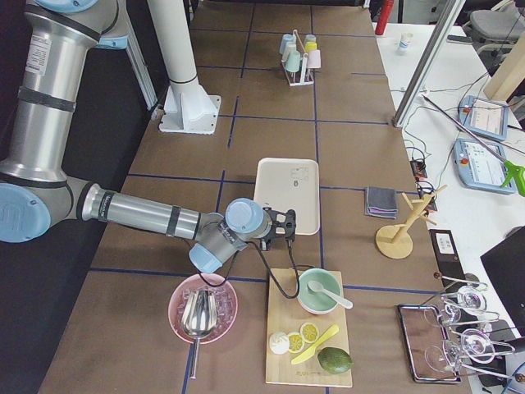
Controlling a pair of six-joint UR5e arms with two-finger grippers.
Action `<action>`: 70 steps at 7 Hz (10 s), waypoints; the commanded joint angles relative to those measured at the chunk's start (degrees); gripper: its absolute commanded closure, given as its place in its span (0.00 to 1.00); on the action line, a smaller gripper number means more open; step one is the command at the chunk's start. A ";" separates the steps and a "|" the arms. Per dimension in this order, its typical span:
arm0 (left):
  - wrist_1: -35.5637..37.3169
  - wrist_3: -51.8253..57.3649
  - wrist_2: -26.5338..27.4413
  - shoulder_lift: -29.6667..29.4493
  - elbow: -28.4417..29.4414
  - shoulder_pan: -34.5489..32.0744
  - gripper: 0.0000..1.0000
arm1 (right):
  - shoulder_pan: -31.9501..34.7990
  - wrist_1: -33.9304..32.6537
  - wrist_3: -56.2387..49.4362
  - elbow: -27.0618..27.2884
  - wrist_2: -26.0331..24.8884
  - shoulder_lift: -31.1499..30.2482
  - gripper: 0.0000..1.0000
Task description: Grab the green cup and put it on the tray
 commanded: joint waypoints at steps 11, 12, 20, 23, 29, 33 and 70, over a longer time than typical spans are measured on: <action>0.00 -1.05 -0.07 -0.18 -0.86 0.09 0.00 | -46.89 -31.37 25.05 11.18 -34.82 34.07 1.00; 0.00 -1.05 -0.07 -0.18 -0.77 0.09 0.00 | -48.13 -31.39 26.36 10.65 -35.02 34.18 1.00; 0.09 -0.61 0.02 -1.84 -1.03 0.26 0.00 | -47.89 -31.38 30.33 10.29 -36.35 34.53 0.00; 0.09 -0.43 0.02 -7.45 -3.75 0.53 0.00 | -44.29 -42.56 30.33 17.11 -35.12 34.44 0.00; 0.97 -0.52 22.90 -13.45 -21.65 15.16 0.00 | -28.64 -59.07 17.59 22.34 -25.01 33.57 0.00; 1.32 12.93 37.16 -15.21 -30.10 26.52 0.00 | -24.85 -59.07 14.07 21.99 -24.74 31.37 0.00; 30.85 35.87 109.35 -21.09 -8.95 77.52 0.05 | -19.05 -58.46 -0.70 20.05 -25.09 21.44 0.00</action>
